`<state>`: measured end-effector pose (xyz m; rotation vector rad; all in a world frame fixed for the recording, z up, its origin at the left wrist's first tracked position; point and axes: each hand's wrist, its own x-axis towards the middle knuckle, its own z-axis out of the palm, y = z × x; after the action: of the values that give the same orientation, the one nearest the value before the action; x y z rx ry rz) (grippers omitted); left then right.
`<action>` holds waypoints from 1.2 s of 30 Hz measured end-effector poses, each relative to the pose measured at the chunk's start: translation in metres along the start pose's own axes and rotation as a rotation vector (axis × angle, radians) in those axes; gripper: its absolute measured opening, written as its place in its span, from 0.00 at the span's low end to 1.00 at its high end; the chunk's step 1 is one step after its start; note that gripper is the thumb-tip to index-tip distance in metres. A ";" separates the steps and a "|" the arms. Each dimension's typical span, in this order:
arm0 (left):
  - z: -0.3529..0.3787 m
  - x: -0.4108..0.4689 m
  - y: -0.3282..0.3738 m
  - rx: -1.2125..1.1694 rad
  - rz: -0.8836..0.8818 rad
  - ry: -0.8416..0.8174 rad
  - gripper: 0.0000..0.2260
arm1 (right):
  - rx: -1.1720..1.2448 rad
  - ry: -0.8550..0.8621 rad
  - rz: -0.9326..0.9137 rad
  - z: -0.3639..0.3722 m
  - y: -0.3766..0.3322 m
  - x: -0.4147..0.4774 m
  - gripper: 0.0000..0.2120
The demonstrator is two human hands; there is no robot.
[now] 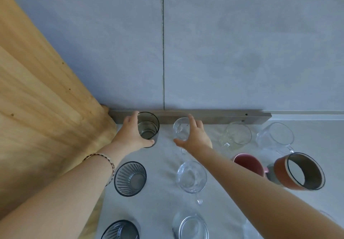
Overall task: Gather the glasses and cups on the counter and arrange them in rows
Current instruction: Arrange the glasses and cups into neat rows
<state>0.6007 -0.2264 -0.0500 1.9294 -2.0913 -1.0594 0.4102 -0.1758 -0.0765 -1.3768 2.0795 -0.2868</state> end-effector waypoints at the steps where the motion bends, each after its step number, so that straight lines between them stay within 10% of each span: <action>1: 0.000 0.000 0.000 0.015 -0.005 -0.014 0.47 | -0.010 -0.023 -0.008 -0.002 0.001 -0.001 0.50; 6: -0.003 -0.008 0.016 0.177 -0.064 -0.047 0.50 | 0.043 -0.060 -0.162 -0.032 0.016 -0.026 0.51; 14: 0.045 -0.038 0.117 0.464 0.514 0.014 0.32 | -0.144 0.231 -0.188 -0.119 0.105 -0.066 0.12; 23: 0.131 -0.022 0.203 0.569 0.457 -0.256 0.39 | -0.048 -0.068 0.355 -0.169 0.202 -0.023 0.54; 36: 0.164 -0.011 0.218 0.335 0.139 -0.099 0.39 | 0.089 -0.042 0.233 -0.147 0.204 -0.002 0.51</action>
<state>0.3363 -0.1597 -0.0504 1.8592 -2.5559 -0.8355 0.1688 -0.1083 -0.0616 -1.0681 2.1404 -0.2467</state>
